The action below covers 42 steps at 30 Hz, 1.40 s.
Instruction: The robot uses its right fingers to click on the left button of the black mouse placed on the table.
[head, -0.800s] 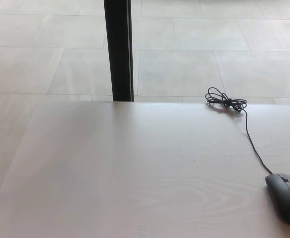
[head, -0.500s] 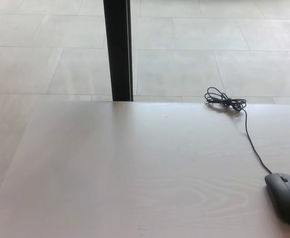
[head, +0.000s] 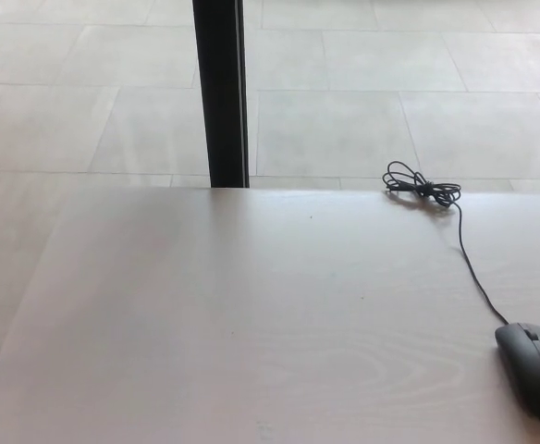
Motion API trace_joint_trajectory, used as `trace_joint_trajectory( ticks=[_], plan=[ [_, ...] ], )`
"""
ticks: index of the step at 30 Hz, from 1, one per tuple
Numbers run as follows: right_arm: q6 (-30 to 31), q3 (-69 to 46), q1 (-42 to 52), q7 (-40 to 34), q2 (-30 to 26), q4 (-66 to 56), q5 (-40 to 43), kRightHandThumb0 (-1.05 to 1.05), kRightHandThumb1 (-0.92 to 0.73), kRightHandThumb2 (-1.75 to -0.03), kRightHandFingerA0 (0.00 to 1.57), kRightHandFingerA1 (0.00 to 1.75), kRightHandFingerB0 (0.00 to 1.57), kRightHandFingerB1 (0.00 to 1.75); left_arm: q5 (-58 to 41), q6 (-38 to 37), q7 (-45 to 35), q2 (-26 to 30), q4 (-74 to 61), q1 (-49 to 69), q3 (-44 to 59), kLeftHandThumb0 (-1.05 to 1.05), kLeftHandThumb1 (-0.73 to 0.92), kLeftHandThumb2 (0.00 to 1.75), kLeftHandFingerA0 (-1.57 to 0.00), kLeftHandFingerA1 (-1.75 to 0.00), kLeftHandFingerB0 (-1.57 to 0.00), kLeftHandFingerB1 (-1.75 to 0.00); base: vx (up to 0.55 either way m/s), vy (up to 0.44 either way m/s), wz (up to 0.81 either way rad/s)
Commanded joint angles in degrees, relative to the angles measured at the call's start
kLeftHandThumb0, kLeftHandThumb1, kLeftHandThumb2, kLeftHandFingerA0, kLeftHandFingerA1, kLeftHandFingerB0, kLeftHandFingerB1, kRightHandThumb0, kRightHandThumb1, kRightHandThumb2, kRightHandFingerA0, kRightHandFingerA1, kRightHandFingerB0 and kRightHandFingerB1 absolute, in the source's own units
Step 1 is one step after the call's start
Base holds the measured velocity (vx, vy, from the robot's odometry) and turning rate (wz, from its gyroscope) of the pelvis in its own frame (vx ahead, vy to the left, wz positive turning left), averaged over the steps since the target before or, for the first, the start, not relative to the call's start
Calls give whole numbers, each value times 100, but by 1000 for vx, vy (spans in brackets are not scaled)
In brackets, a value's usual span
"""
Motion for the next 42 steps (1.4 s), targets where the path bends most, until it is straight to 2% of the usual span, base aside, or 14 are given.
trace_joint_trajectory(
  ticks=[1,4,5,6,7,8,21,22,28,29,37,38,39,42],
  plan=[
    [865,509,-380,397,98,-1363,406,-42,-58,-59,113,138,47,38,-106,-116,75,165,-3,40,-64,-55,52,56,-95,-87,-72,-55,0,0,0],
    [1115,916,-372,322,210,-2114,251,-54,-44,-78,131,134,47,51,-128,-121,79,181,10,50,-53,-56,52,56,-94,-92,-72,-55,0,0,0],
    [1258,1205,-401,194,281,-2528,53,-43,-56,-58,123,134,53,37,-49,-111,100,204,21,53,-128,-57,54,56,-99,-92,-73,-55,0,0,0],
    [1222,1401,-457,112,372,-2703,-84,-47,-44,-78,93,81,45,50,-13,-119,124,216,27,49,-165,-57,54,56,-100,-95,-73,-56,0,0,0],
    [1179,1603,-491,48,382,-2759,-313,-42,-56,-57,75,51,50,37,-20,-75,165,227,31,27,-167,-57,54,56,-99,-95,-72,-56,0,0,0],
    [1174,1803,-531,20,363,-2774,-530,-46,-57,-57,57,45,49,36,-57,-44,168,227,33,5,-144,-54,53,56,-93,-89,-68,-55,0,0,0],
    [239,3980,-540,-232,127,-2537,-2553,-44,-62,-58,49,44,47,37,-105,-77,83,235,56,-2,-176,-58,52,56,-86,-72,-70,-56,0,0,0],
    [234,4092,-543,-258,150,-2572,-2633,-51,-51,-84,55,62,41,50,-106,-93,78,247,46,-7,-174,-58,53,56,-91,-87,-72,-57,0,0,0],
    [569,4747,-398,-133,94,-2925,-3043,-58,-54,-89,54,61,41,51,-200,-95,-28,238,54,-18,-99,-56,53,56,-94,-101,-70,-56,0,0,0],
    [559,4836,-377,-127,74,-2935,-3115,-55,-68,-61,58,50,48,38,-155,-99,5,241,52,-12,-141,-57,54,56,-99,-101,-72,-55,0,0,0],
    [309,5376,-258,-168,18,-2595,-3454,-54,-68,-61,41,45,48,40,-153,-24,82,281,26,-91,-164,-54,55,57,-91,-81,-66,-55,-42,-10,1],
    [406,5416,-215,-119,-6,-2639,-3474,-58,-55,-93,33,54,41,54,-162,-47,51,279,37,-83,-157,-55,55,57,-91,-78,-66,-54,-87,-22,2],
    [425,5439,-162,-98,-13,-2643,-3465,-53,-68,-60,44,42,48,38,-195,-45,20,277,32,-78,-134,-55,54,57,-92,-78,-66,-54,-89,-22,1],
    [354,5571,-117,-134,-41,-2560,-3596,-56,-71,-61,47,43,48,39,-227,-68,-4,286,44,-62,-113,-56,53,56,-95,-81,-68,-54,-30,-7,0]
  ],
)
